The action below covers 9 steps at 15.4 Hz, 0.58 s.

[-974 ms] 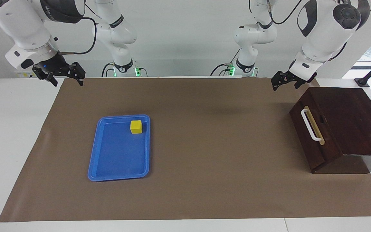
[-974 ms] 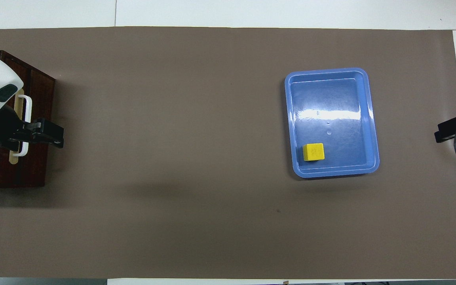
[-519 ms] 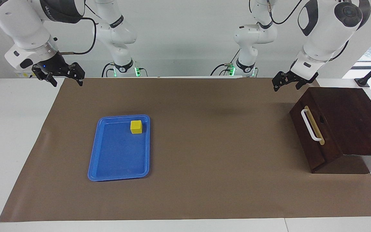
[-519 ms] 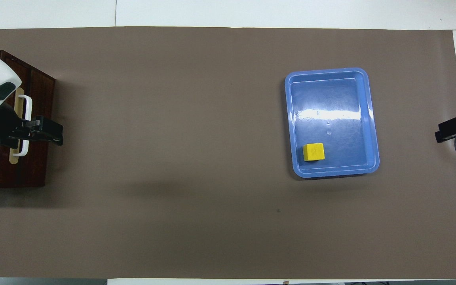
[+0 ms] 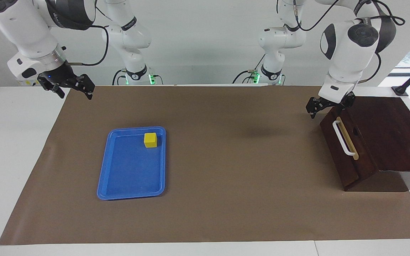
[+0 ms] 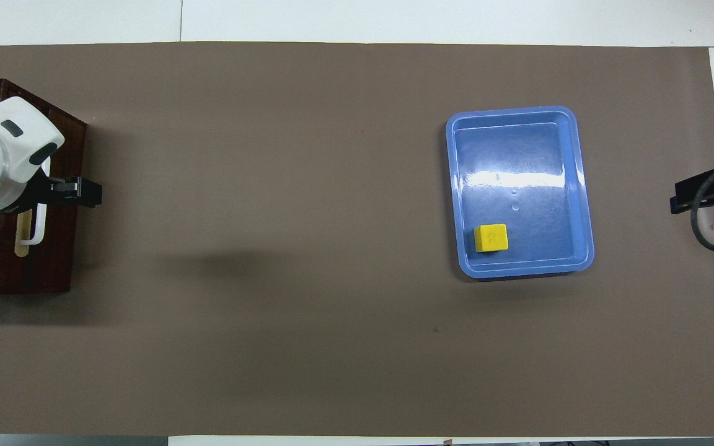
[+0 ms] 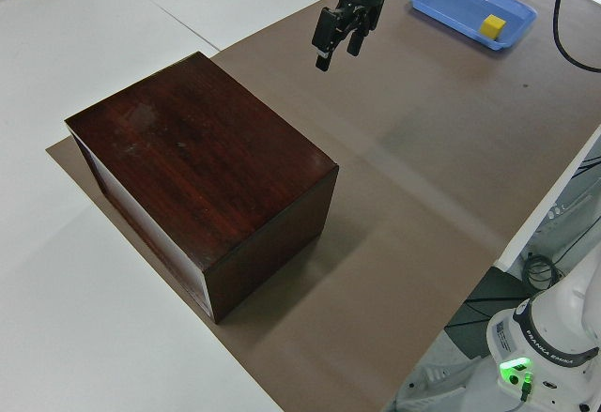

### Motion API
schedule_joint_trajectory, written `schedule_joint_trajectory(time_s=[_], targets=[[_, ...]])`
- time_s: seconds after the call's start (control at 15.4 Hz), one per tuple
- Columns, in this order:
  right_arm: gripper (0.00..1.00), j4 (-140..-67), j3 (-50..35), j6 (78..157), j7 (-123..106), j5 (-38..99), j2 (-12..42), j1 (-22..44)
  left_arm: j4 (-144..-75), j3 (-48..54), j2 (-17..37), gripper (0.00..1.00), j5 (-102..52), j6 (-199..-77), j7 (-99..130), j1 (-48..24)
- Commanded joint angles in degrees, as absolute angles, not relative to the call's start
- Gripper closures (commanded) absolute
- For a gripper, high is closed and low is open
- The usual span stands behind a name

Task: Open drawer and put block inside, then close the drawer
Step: 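Pull the drawer open with the left gripper while the right gripper reaches the tray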

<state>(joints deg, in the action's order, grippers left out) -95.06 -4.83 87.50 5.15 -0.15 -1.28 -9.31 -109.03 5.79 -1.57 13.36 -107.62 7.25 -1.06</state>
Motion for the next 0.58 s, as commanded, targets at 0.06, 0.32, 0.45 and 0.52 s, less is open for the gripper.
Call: schedule_joint_trajectory(time_s=[0.06,0.32,0.45,0.52], targets=[[0.0,-105.4,-5.3,92.8,22.5,6.7,-5.4,-9.4,-114.0,5.6,-0.2,0.0,22.3,-115.2,6.1,0.0],[0.0,-106.7,-5.4,97.2,41.1,14.3,0.2,-9.4,-115.0,5.5,4.0,0.0,27.8,-121.6,5.3,0.9],[0.0,-108.6,-5.3,100.0,48.7,19.6,2.3,-9.3,-116.6,5.6,4.7,0.0,30.5,-125.7,4.9,2.7],[0.0,-109.9,-5.3,101.8,51.7,21.2,2.9,-8.7,-117.7,5.5,4.7,0.0,30.7,-128.1,4.5,3.5]])
